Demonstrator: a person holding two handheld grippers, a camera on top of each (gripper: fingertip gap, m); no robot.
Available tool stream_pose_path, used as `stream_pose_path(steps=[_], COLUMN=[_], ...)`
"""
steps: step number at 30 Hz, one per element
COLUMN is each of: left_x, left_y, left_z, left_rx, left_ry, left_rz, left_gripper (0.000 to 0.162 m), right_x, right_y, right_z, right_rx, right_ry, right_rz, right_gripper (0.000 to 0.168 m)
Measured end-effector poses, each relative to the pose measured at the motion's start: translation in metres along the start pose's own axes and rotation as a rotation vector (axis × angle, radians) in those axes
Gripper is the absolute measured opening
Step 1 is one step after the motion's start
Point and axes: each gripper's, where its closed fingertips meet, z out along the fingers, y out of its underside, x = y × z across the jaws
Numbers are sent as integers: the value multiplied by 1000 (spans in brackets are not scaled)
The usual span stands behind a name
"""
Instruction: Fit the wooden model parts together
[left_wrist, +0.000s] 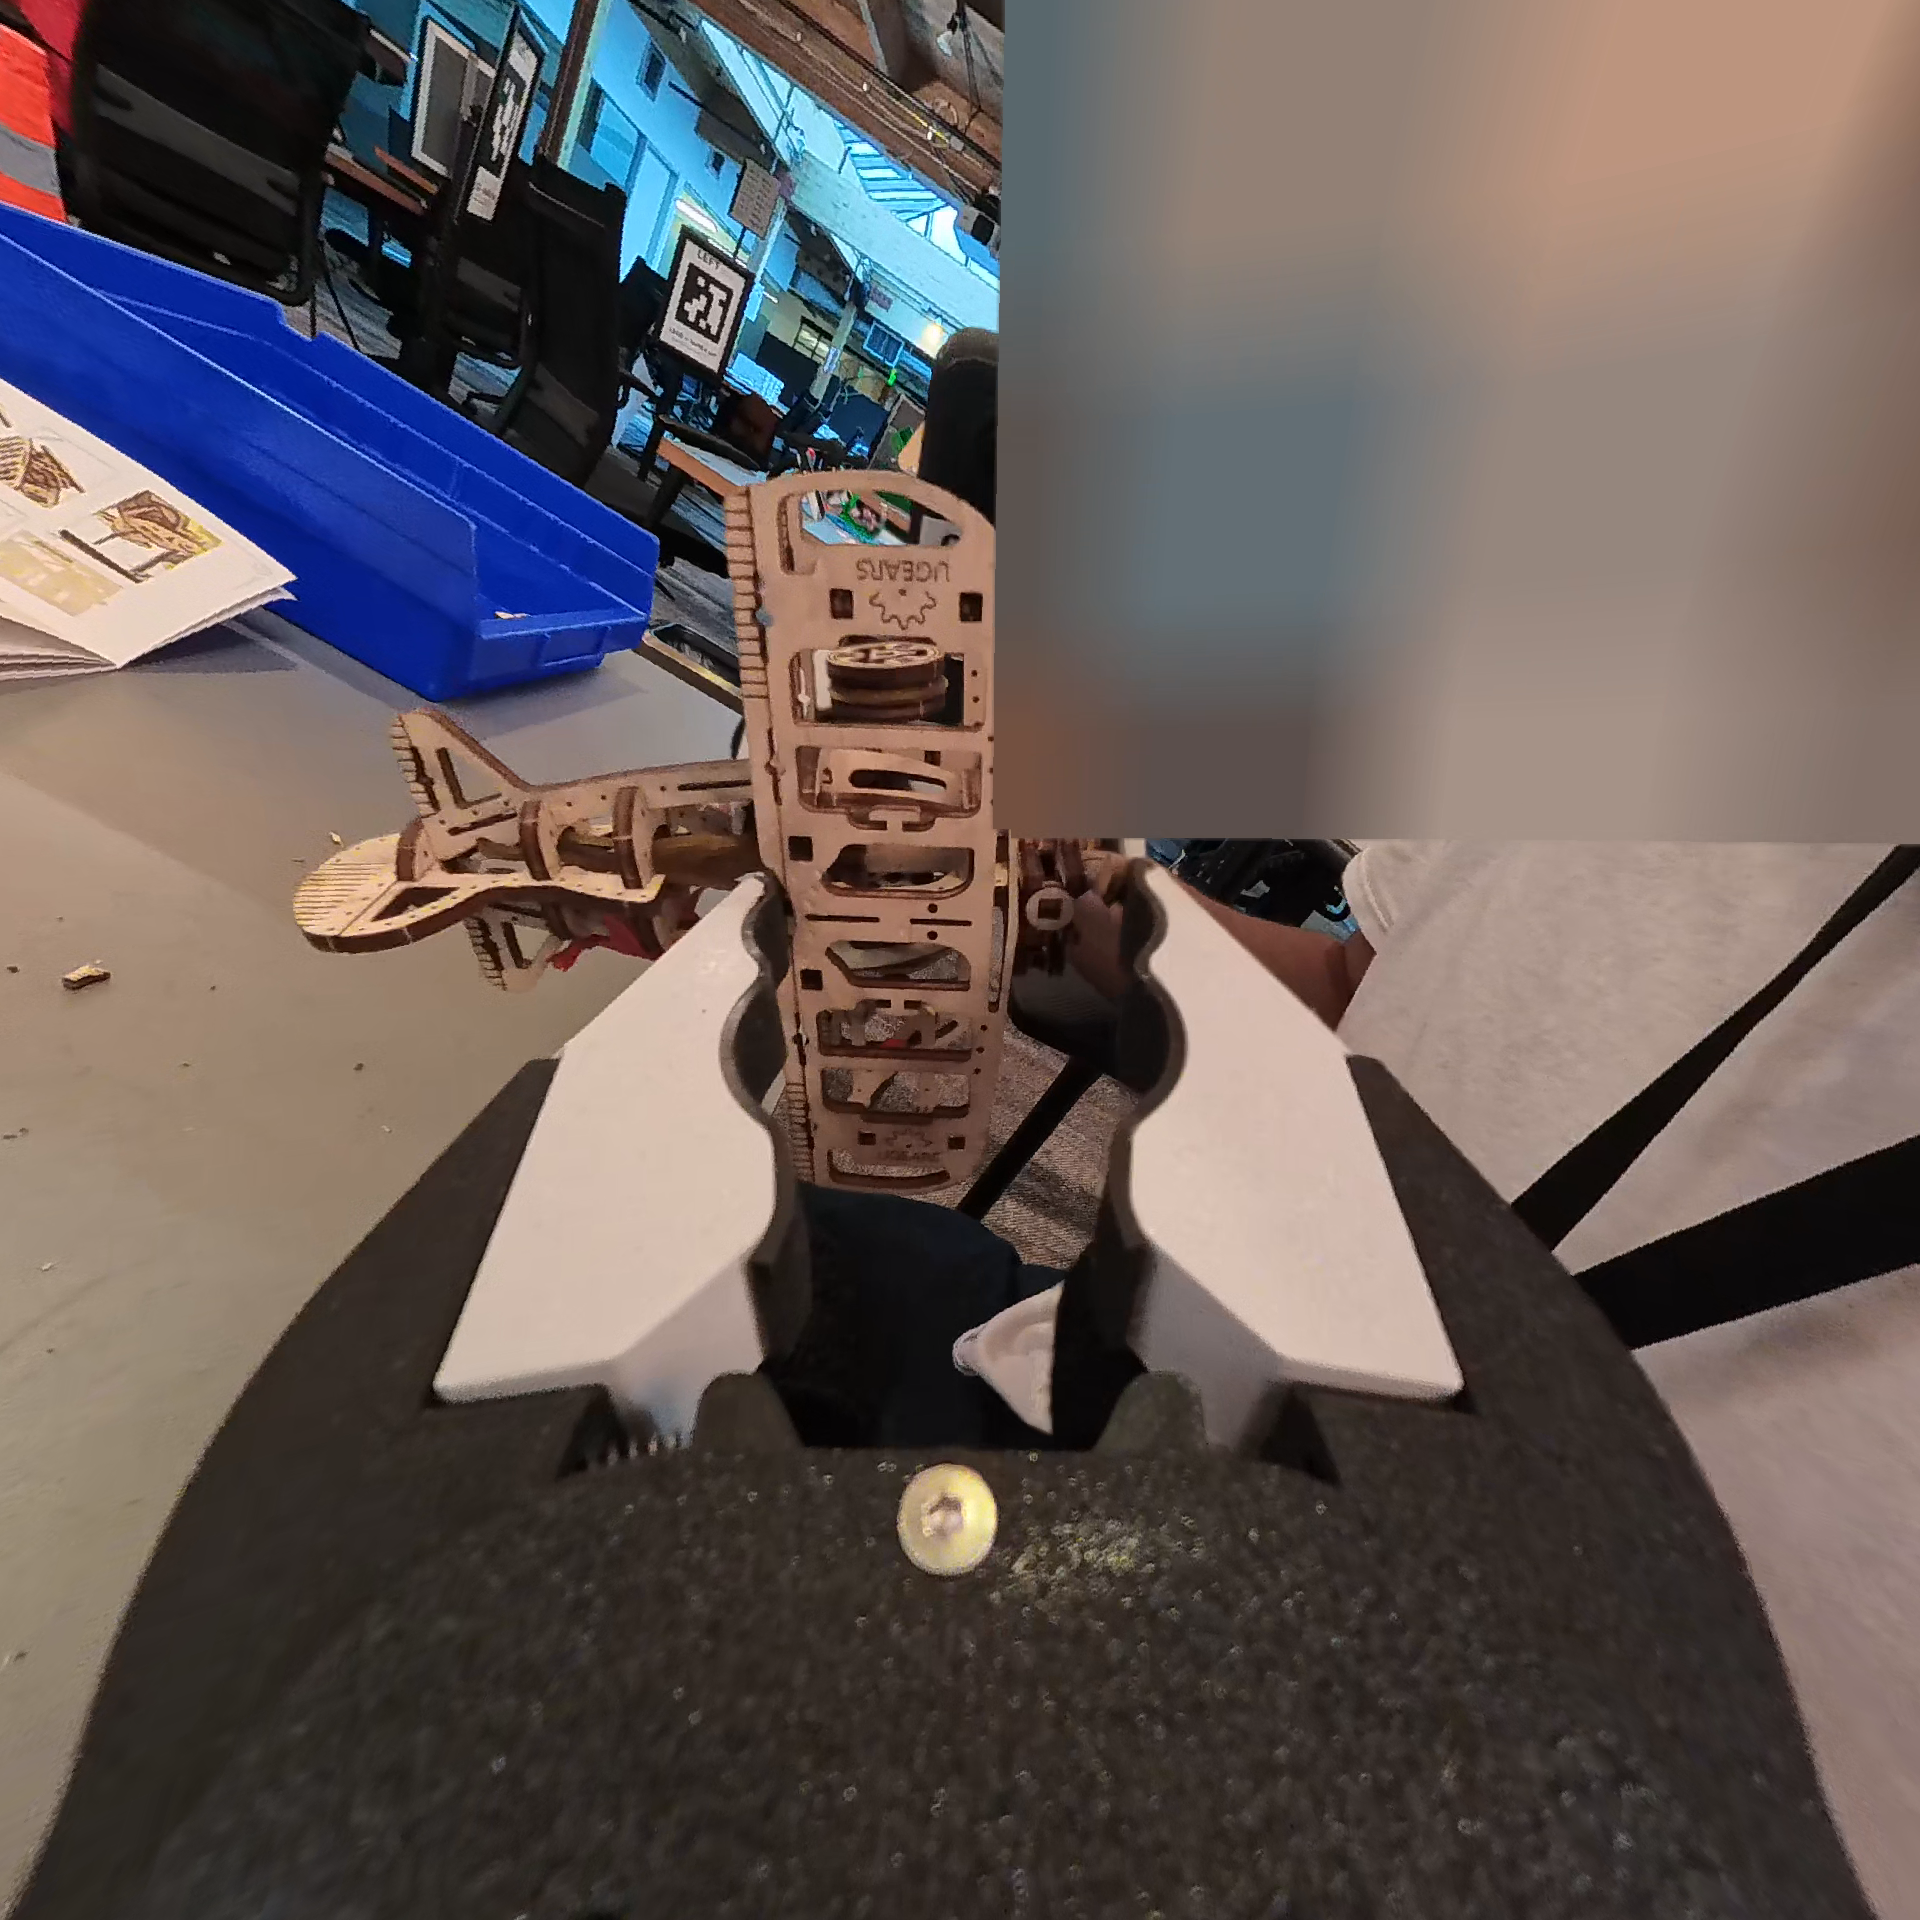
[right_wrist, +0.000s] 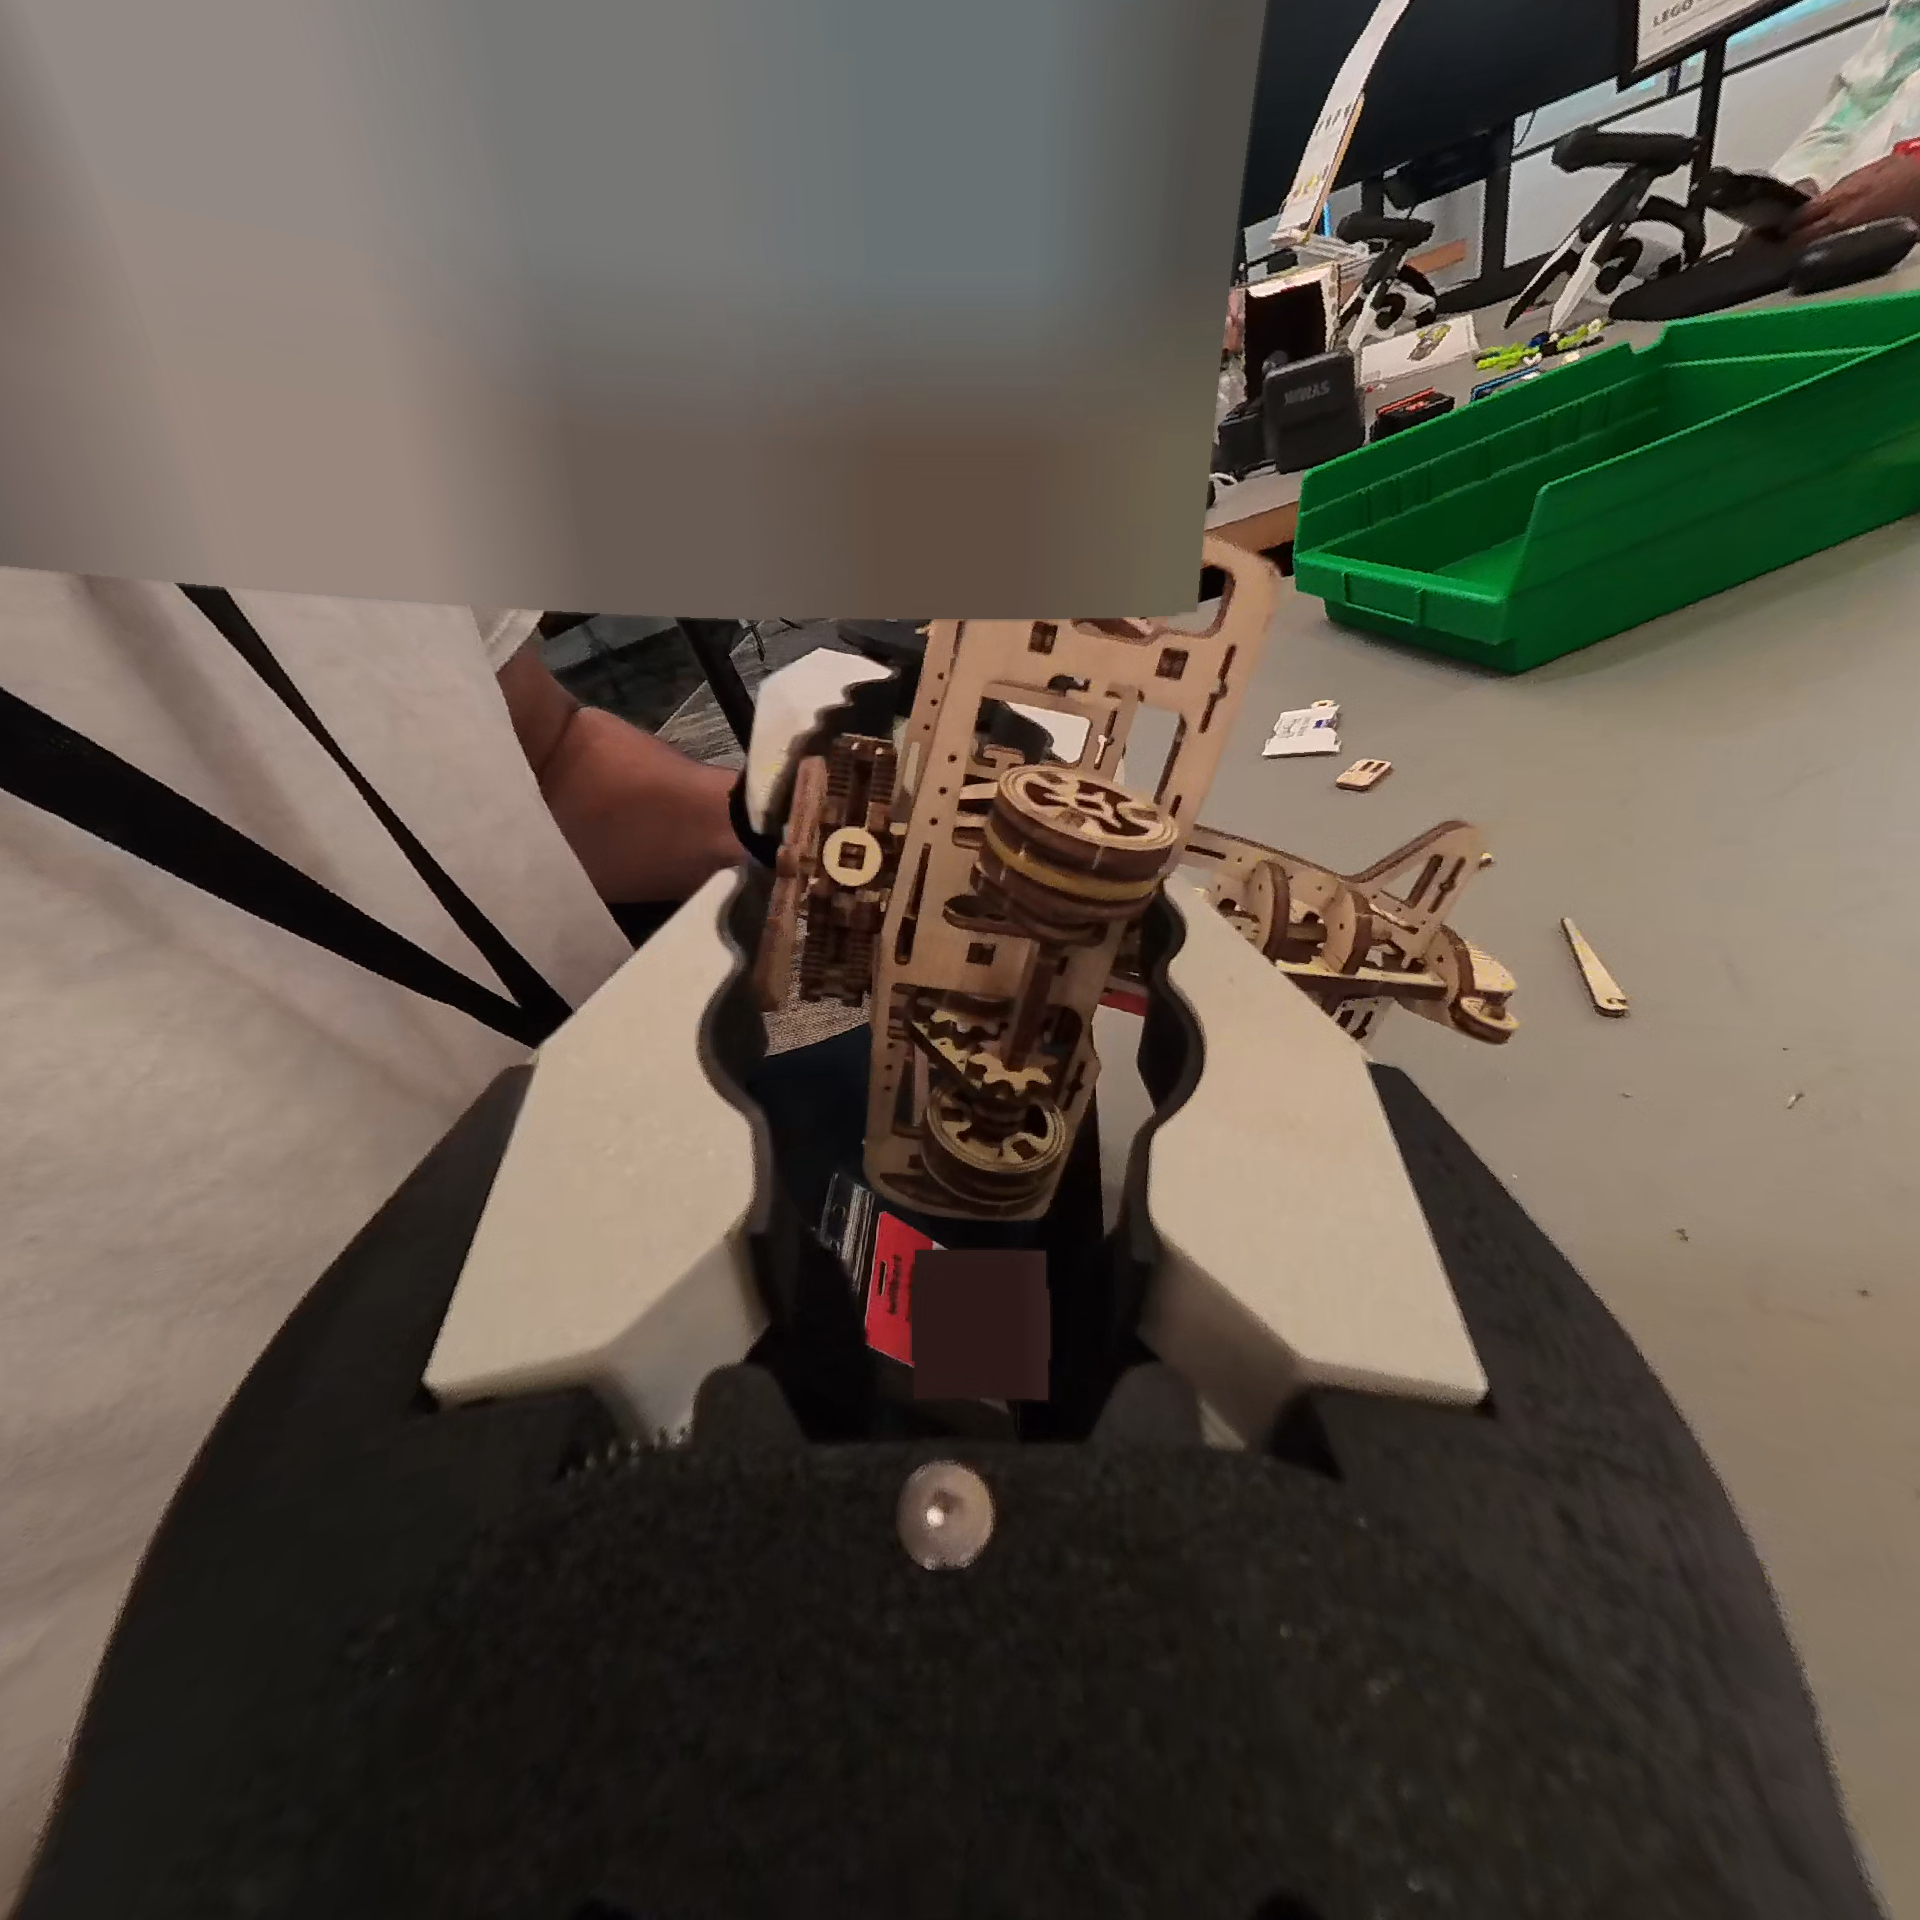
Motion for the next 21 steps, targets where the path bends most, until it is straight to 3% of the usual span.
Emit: stream_pose_path(steps=[21], left_x=[-11], left_y=[2], left_z=[0], left_rx=[4], left_ry=[-23], left_rz=[-66], left_gripper=[58], right_x=[6], right_y=[4], right_z=[1], right_rx=[1], right_ry=[16], right_rz=[71], right_gripper=[74])
